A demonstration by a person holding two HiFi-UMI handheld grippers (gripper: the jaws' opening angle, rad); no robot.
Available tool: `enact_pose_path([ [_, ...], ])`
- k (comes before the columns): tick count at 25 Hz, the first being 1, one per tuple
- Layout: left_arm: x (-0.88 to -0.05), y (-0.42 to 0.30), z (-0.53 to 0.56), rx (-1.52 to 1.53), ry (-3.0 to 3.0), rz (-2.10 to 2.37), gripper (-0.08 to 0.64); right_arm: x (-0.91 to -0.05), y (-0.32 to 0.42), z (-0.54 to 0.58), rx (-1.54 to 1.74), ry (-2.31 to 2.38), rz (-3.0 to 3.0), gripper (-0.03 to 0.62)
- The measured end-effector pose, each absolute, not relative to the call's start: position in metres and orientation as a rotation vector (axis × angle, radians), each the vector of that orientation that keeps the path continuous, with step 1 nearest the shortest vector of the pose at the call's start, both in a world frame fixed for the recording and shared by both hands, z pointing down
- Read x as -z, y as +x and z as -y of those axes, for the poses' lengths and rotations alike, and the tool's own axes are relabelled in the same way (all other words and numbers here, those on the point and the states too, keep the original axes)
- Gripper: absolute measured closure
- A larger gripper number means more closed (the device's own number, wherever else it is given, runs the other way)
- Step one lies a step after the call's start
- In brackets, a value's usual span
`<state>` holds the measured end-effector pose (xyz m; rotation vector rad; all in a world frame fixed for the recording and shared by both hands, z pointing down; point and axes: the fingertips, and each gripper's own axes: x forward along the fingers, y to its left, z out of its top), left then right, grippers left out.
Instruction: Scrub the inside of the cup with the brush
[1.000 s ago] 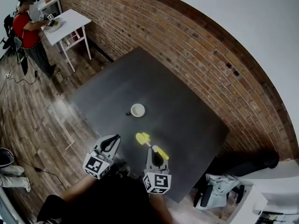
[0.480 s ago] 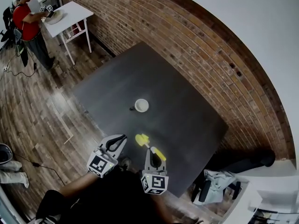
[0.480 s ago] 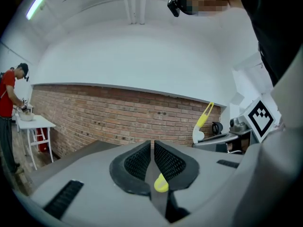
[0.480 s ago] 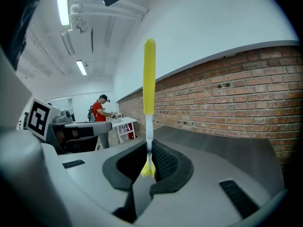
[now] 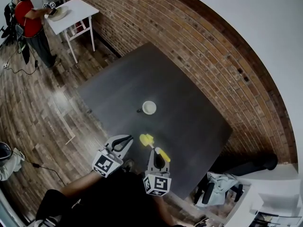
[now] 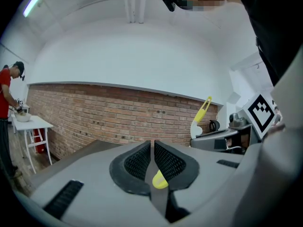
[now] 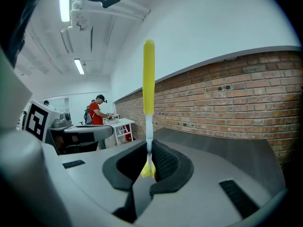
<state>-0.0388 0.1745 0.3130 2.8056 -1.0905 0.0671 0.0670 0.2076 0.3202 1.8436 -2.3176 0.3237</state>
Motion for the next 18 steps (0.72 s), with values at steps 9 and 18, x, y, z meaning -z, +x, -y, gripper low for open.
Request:
enact_pose_path([
  [9,-0.314,-0.045,-0.168,-0.067,2.832,1.064,0.511,-0.314,0.058,-0.202,-0.314,1.866,2.330,0.543],
  [18,-0.319,-0.050,-0.169,-0.066,2.832,1.041,0.511,-0.315,0.054,-0.202,-0.299,1.866,2.314,0.543],
])
